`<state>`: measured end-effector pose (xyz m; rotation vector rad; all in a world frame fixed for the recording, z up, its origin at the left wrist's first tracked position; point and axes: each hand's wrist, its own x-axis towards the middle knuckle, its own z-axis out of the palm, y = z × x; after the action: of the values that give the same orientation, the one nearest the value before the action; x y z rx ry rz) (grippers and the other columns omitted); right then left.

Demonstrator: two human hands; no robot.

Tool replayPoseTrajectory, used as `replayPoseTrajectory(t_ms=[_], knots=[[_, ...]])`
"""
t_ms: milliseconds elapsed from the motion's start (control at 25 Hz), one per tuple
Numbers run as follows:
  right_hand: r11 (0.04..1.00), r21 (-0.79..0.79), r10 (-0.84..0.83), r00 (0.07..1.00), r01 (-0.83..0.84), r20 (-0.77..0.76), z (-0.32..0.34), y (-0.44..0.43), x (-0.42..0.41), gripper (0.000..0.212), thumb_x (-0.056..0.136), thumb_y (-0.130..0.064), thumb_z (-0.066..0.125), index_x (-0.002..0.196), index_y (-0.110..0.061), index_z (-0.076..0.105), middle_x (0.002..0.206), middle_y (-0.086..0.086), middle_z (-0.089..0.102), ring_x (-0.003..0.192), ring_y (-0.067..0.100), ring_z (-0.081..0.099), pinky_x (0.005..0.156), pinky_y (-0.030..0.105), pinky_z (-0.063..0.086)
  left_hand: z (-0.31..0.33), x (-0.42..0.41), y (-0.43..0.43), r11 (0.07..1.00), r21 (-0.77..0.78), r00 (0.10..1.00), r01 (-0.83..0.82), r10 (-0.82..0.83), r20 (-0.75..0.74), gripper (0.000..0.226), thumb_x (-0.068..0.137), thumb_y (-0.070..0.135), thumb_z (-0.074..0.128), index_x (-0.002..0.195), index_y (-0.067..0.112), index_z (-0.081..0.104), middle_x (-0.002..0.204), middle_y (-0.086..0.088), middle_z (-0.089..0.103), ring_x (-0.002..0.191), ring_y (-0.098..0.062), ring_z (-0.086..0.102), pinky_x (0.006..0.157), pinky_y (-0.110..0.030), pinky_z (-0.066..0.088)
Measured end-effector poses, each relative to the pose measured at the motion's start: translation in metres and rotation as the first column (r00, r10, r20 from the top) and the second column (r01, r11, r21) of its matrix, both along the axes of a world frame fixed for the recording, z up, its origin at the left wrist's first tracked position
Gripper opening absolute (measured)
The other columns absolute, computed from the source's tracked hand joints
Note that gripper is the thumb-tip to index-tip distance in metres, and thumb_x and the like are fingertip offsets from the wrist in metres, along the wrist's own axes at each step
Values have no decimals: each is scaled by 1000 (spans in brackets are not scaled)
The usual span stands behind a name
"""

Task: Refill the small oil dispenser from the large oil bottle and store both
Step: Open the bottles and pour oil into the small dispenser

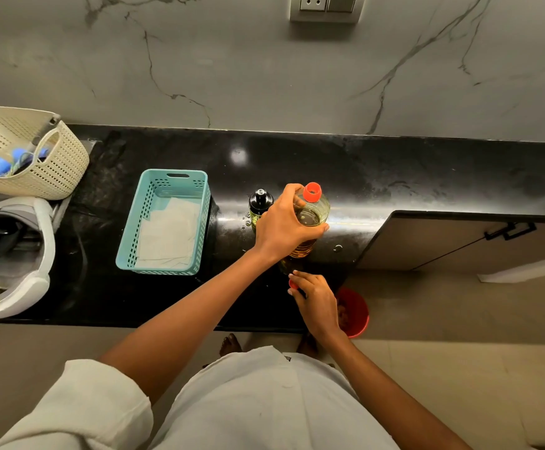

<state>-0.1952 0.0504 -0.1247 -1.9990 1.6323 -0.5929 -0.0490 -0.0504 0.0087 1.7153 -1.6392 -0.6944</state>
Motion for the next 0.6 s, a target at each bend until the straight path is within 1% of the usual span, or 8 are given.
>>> replayPoseTrajectory(t_ms=[160,240,320,360,400,480,520,600], knots=[[999,-18,-26,998,27,57,15,-3,0,44,89,-27,86,131,-20,76,128,-4,75,118,15,66,87,32,62,-3,1,-1,999,16,998,49,-48,-43,91,67,73,86,138,33,45,125,11,69,108,-14,71,83,-46,65],[997,-31,-65,988,70,143,29,-6,2,41,90,-32,85,128,-19,77,125,-4,76,117,14,66,89,35,61,-2,7,0,993,75,992,95,-88,-94,113,64,75,87,153,30,35,145,7,59,127,-16,63,99,-48,60],[993,-63,-80,969,97,234,50,-10,3,37,93,-35,82,126,-18,78,123,-5,76,115,11,67,92,34,59,-2,20,11,978,123,976,167,-146,-163,134,64,73,89,167,28,16,164,2,36,148,-18,45,117,-47,48],[990,-95,-73,961,101,268,63,-12,6,35,94,-35,81,124,-17,78,121,-5,77,113,10,67,92,33,59,-1,28,21,978,110,970,180,-158,-185,135,68,70,88,169,29,9,168,1,29,154,-17,38,121,-43,43],[986,-133,-56,953,99,296,76,-15,9,31,95,-32,81,122,-16,79,119,-5,77,112,10,68,92,33,59,-4,37,34,984,76,969,159,-141,-205,128,75,65,86,169,29,7,169,2,26,156,-16,35,123,-39,40],[975,-201,-15,938,90,345,102,-19,21,26,97,-25,79,120,-12,79,116,-3,78,111,9,70,92,34,60,-18,57,57,999,28,958,23,-14,-286,101,94,43,77,170,24,13,167,3,30,154,-9,37,125,-36,38],[970,-228,9,935,78,355,114,-21,30,26,98,-23,78,121,-10,78,117,-1,78,113,9,70,94,33,60,-28,66,64,997,42,943,-72,81,-322,91,96,31,70,169,22,16,168,2,32,153,-4,36,126,-38,37],[961,-274,68,944,24,323,133,-30,52,33,99,-23,77,129,-9,74,125,2,76,120,12,69,103,31,57,-42,78,59,970,142,920,-196,232,-314,94,89,25,67,169,19,18,171,-2,31,155,-7,35,128,-43,35]])
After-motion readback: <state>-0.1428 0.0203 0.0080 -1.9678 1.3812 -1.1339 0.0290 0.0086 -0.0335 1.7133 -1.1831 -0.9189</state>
